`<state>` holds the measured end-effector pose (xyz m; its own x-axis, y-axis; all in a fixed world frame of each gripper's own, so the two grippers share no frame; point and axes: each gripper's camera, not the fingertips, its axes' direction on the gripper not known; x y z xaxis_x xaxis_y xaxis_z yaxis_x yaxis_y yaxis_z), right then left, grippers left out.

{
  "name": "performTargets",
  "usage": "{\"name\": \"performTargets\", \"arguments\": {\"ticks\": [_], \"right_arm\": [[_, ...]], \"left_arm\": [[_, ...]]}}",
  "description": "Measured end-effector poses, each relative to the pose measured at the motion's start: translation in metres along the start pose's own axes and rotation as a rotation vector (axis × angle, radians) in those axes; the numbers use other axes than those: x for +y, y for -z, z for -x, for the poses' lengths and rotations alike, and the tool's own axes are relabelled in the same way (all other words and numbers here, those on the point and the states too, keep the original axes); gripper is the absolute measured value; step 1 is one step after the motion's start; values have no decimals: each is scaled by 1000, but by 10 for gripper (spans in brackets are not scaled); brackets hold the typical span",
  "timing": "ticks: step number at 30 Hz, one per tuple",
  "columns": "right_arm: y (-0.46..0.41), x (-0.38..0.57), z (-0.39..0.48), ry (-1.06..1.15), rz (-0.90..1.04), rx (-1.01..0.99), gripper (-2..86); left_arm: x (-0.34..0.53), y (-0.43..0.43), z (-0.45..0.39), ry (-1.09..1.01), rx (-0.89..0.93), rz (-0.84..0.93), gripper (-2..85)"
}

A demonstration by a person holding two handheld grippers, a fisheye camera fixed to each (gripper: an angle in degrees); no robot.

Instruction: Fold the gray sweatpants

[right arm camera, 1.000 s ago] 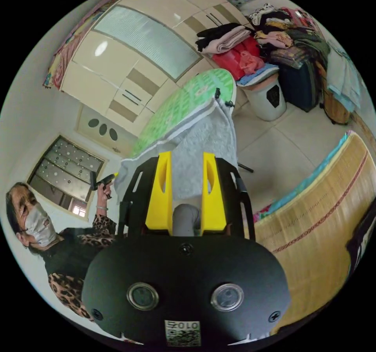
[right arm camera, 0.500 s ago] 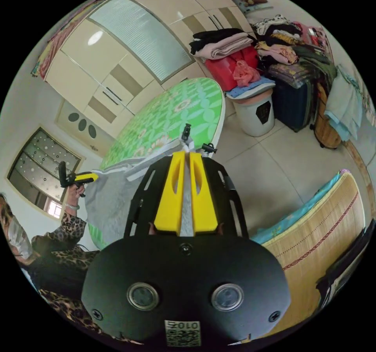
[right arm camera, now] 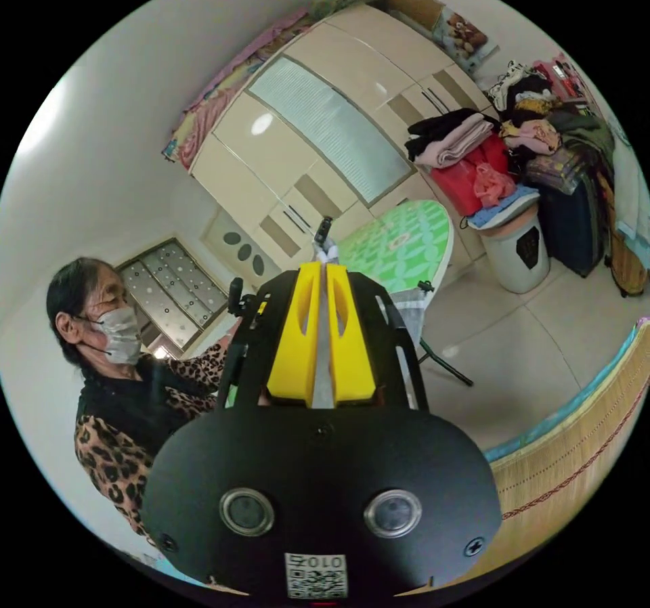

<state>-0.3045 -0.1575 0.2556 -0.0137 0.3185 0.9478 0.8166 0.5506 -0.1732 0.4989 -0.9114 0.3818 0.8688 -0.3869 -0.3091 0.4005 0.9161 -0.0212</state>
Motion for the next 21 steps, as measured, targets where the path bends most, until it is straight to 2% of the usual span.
{"name": "performTargets", "arguments": {"ticks": [6, 13, 17, 21], "right_arm": [[3, 1, 20, 87, 19, 42, 40], [7, -1, 24, 116, 2, 28, 39], [4, 1, 19, 103, -9, 32, 39], [-8, 10, -3, -14, 6, 113, 39]], "left_arm": [[-12, 1, 15, 15, -25, -47, 54], [-18, -11, 40, 9, 144, -66, 43], [-21, -19, 49, 3, 193, -50, 24], [-19, -22, 54, 1, 244, -35, 6]]}}
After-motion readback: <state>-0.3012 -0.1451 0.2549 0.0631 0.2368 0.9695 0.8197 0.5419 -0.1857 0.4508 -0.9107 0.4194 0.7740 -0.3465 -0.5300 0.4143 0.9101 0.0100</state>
